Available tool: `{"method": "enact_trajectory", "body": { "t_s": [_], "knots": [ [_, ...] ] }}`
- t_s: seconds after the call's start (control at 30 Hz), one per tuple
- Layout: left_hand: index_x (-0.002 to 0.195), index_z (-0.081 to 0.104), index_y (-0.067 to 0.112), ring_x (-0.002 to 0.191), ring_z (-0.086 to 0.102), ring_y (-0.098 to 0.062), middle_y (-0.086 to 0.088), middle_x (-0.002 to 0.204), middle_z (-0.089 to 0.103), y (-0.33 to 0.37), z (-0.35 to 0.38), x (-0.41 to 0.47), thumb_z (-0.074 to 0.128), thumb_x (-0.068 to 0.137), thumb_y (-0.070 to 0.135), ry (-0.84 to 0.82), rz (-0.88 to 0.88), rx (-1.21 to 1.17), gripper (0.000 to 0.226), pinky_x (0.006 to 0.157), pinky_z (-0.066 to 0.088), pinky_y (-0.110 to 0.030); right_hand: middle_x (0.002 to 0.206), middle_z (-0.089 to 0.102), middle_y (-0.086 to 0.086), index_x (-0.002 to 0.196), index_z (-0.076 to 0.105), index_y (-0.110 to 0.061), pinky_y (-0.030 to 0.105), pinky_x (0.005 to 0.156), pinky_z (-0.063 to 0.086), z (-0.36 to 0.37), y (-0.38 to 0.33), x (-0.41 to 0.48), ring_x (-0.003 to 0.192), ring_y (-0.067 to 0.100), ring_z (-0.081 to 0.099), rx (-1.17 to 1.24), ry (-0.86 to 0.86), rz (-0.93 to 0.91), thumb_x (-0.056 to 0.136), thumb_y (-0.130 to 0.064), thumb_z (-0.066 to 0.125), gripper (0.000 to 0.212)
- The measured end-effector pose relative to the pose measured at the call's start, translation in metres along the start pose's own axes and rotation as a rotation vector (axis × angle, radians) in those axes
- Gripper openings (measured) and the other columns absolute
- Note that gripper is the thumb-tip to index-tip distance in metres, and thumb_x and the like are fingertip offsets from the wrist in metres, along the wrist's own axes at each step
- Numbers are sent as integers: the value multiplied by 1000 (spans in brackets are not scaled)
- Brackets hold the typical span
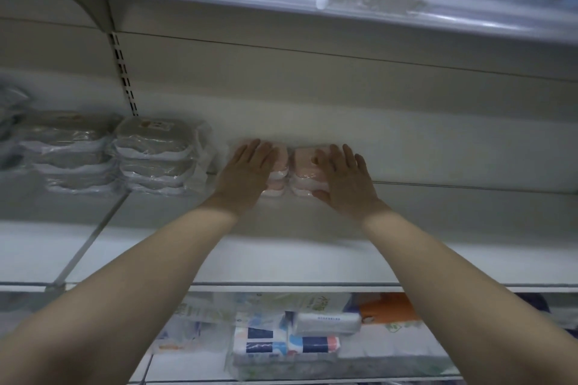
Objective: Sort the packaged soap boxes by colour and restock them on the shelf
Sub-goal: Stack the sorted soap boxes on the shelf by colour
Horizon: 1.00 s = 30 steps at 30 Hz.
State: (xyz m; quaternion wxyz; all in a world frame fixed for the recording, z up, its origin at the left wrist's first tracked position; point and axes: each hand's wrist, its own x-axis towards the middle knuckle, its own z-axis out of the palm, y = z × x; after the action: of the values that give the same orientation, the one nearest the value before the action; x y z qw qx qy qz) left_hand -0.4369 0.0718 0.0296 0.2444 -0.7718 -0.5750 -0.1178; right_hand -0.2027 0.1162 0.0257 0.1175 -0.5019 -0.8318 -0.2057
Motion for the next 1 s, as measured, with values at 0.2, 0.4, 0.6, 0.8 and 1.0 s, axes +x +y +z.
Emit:
{"method": "enact_trajectory", "body": {
  "t_s": [0.2, 0.4, 0.6, 0.8, 1.0],
  "knots": [
    [117, 64, 1, 109, 62, -41, -20, 121, 62, 37, -26, -28, 94, 48, 19, 80, -22, -79, 77, 91, 49, -51, 124, 59, 25, 129, 55, -3, 52, 92, 48, -25, 7, -35, 113, 47, 58, 68, 104, -69, 62, -33, 89, 82],
    [131, 53, 8, 115, 52, -36, -15, 129, 55, 93, -61, -79, 76, 74, 26, 135, -66, -106, 64, 92, 48, -42, 129, 57, 23, 133, 53, 0, 48, 97, 48, -46, 15, -108, 119, 42, 55, 80, 185, -119, 72, -33, 82, 76],
    [131, 52, 5, 117, 50, -37, -18, 131, 53, 157, -60, -143, 63, 87, 26, 144, -81, -169, 50, 101, 40, -44, 135, 52, 25, 138, 47, 1, 50, 101, 44, -47, 20, -203, 124, 43, 50, 166, 213, -121, 89, -36, 60, 63],
    [132, 52, 9, 122, 48, -32, -13, 134, 51, 227, -23, -224, 55, 92, 24, 100, -125, -301, 43, 101, 41, -40, 144, 45, 23, 144, 41, -1, 48, 114, 32, -7, 20, -308, 137, 39, 38, 257, 127, -164, 95, -34, 52, 60],
    [133, 52, 12, 122, 48, -30, -12, 135, 51, 294, 60, -323, 65, 85, 21, -261, -190, -465, 51, 94, 49, -40, 139, 49, 22, 143, 42, -2, 48, 112, 35, 90, -1, -418, 132, 40, 42, 337, -143, -139, 91, -30, 61, 62]
  ]
}}
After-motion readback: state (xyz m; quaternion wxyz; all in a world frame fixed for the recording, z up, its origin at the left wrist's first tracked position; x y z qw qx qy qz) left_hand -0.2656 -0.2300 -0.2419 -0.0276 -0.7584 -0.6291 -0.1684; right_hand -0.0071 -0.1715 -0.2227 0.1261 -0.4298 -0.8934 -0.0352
